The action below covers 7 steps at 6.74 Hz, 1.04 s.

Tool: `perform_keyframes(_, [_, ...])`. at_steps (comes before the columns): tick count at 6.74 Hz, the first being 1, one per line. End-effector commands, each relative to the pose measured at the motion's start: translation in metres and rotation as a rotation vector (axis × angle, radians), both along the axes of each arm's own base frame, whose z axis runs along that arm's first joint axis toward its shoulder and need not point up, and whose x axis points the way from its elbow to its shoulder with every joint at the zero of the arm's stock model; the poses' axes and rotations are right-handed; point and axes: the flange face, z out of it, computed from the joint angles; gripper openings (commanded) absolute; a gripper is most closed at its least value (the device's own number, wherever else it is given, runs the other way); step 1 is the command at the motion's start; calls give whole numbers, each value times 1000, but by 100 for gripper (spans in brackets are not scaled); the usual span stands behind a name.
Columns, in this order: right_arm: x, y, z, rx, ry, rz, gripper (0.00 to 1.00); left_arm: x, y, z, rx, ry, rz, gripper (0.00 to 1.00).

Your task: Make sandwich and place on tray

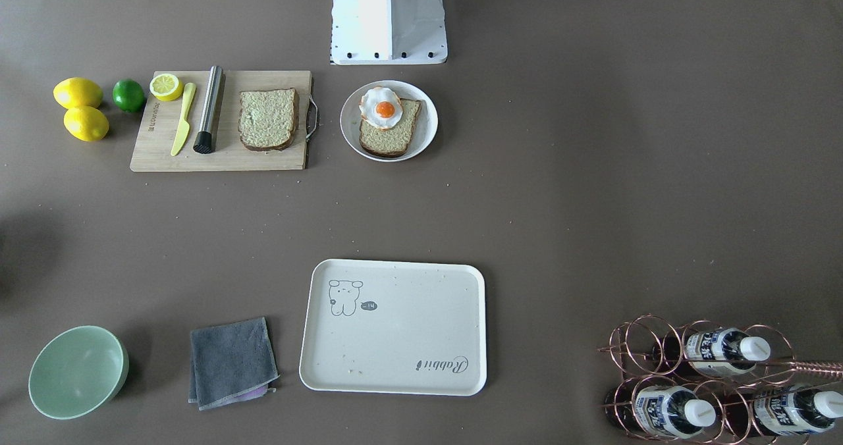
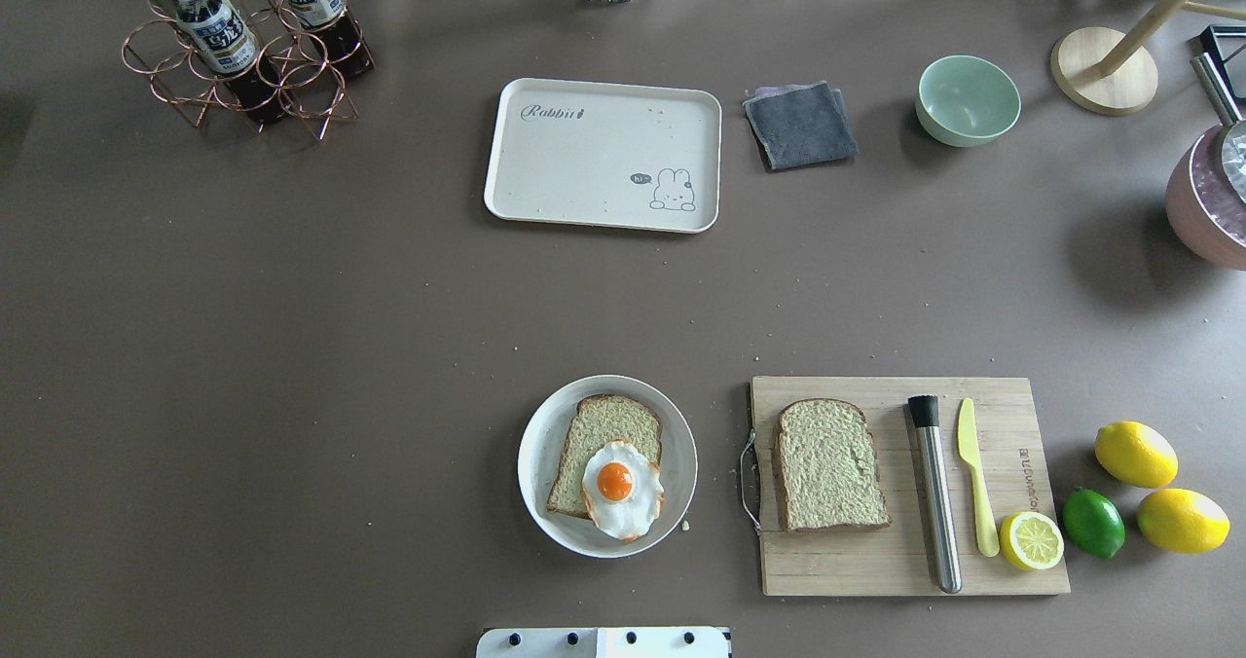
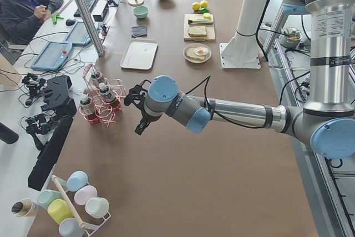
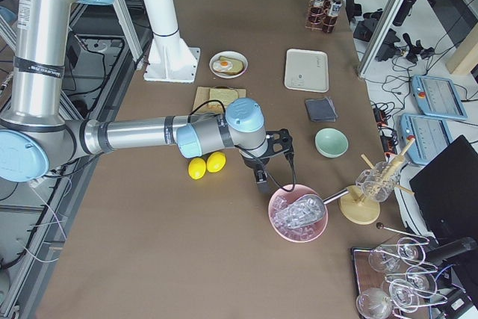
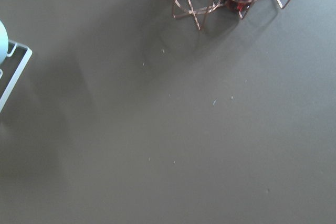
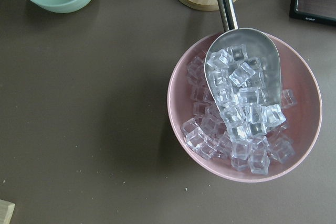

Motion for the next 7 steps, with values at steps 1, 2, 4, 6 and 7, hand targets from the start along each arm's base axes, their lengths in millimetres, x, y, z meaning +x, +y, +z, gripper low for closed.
perform_keyframes(1, [-10, -1, -29, 36, -119, 37, 100, 76, -25, -63, 29, 104, 37, 98])
perform_keyframes(2, [-25, -1, -43, -74, -190, 106, 100, 117, -19, -71, -140, 174, 5, 99])
perform_keyframes(4, [-68, 0, -58, -146, -228, 117, 100, 202, -4, -94, -249, 218, -67, 99])
perform_keyframes(6, [-112, 6, -84, -196, -199, 170, 100, 300, 29, -148, -340, 295, -159, 99])
perform_keyframes(7, [-145, 14, -105, -243, -222, 169, 99, 349, 42, -171, -369, 324, -170, 99])
